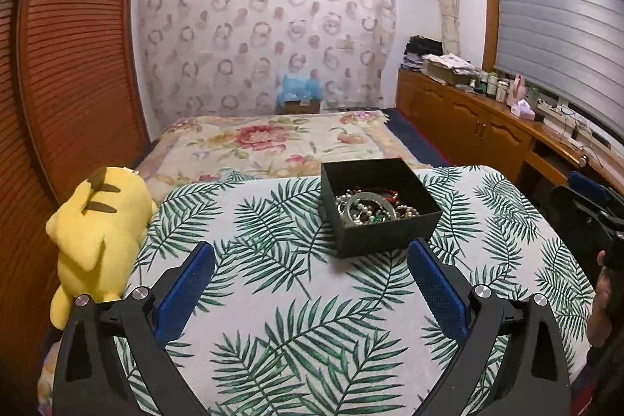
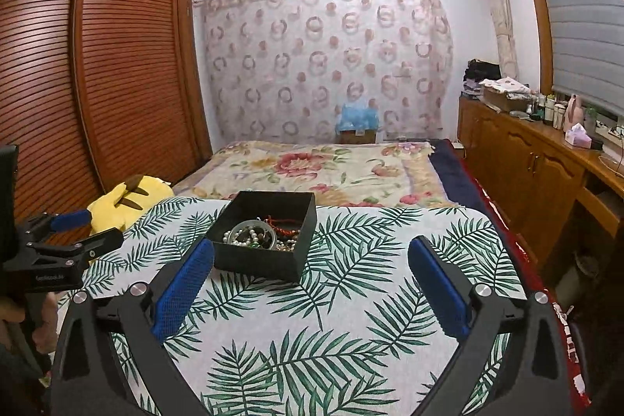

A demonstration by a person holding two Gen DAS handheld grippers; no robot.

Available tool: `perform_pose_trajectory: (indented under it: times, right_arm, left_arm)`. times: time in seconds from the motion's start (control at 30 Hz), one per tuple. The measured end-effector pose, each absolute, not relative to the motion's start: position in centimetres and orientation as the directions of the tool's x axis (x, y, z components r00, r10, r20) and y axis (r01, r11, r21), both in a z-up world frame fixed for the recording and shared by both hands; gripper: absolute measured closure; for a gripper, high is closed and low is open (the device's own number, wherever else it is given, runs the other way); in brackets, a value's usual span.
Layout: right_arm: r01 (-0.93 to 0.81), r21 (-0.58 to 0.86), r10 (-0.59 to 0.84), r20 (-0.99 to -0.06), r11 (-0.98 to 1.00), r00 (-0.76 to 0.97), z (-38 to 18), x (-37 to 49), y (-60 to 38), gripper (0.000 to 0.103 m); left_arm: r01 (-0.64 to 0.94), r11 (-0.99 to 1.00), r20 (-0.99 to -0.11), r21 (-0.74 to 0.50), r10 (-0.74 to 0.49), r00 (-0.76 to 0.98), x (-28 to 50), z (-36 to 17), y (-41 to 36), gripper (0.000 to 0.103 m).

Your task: Organize jewelry

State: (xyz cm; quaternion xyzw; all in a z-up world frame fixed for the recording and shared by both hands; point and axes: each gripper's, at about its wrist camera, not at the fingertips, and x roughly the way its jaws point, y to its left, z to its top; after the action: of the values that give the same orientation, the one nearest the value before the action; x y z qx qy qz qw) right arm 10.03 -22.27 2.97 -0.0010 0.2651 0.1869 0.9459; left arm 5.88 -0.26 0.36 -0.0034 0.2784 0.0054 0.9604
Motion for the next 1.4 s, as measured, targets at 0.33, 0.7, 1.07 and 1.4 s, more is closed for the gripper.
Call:
perform_pose_trajectory:
  times: [0.33, 0.7, 1.07, 1.4]
  right_arm:
    - [-0.341, 0.07, 0.328, -0.502, 0.938, 0.8, 2.3, 9.7, -22.1, 0.002]
    - [-0.339, 0.073, 0.328, -0.504, 0.938, 0.799, 2.0, 9.9, -22.0, 0.002]
    - [-0.334, 0.069, 0.322, -0.5, 0.94, 0.804, 2.0, 9.6, -21.7, 0.002]
    - [-0.335, 0.07, 0.324, -0.499, 0.94, 0.804, 2.0, 9.5, -21.7, 0.002]
  left_arm:
    - [-0.013, 1.0, -0.525, -0.01, 0.006, 0.851, 5.5, 0.3, -0.2, 0.008]
    - [-0.003, 1.0, -0.526, -0.016, -0.005, 0.85, 5.3, 0.7, -0.6, 0.008]
    - [-0.002, 1.0, -0.525, -0.018, -0.008, 0.851, 5.2, 0.6, -0.6, 0.008]
    - [0.003, 1.0, -0.51, -0.011, -0.008, 0.86, 4.9, 1.6, -1.2, 0.008]
